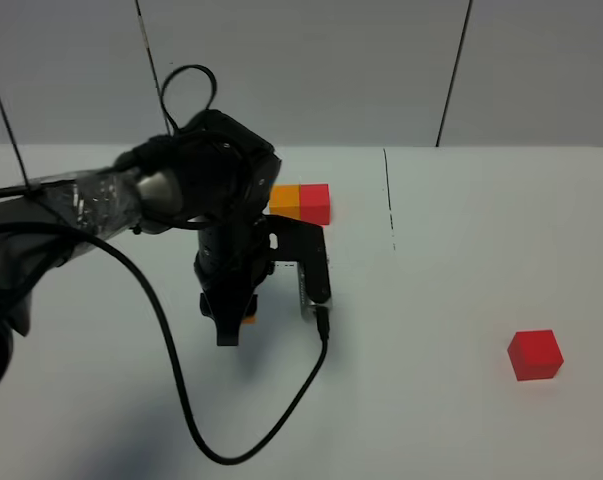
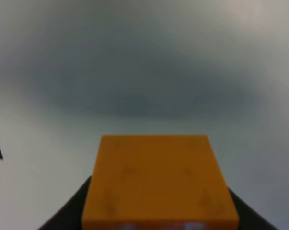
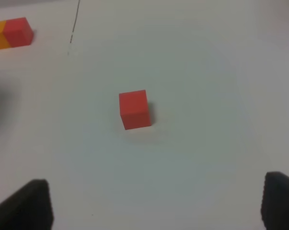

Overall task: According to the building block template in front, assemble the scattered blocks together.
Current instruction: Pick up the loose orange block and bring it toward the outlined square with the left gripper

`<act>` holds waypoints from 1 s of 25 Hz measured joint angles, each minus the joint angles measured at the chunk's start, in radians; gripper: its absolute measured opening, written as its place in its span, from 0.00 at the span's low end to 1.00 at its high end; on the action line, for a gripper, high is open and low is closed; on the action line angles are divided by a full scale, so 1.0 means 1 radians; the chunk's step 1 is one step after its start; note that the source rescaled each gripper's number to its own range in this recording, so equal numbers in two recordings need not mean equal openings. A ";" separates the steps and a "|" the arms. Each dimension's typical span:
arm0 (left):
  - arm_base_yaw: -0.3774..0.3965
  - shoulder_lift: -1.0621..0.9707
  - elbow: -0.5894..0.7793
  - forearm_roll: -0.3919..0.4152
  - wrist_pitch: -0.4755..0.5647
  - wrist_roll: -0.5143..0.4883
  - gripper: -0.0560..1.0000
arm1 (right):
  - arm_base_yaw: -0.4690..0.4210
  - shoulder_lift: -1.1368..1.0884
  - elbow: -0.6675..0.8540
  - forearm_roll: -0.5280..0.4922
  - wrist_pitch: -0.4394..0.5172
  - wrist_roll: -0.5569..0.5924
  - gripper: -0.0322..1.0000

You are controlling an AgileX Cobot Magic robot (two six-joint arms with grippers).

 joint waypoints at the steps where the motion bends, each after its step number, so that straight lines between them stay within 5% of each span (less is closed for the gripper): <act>1: -0.011 0.020 -0.018 0.000 0.000 0.009 0.05 | 0.000 0.000 0.000 0.000 0.000 0.000 0.75; 25: -0.044 0.239 -0.250 -0.137 -0.013 0.056 0.05 | 0.000 0.000 0.000 0.000 0.000 0.000 0.75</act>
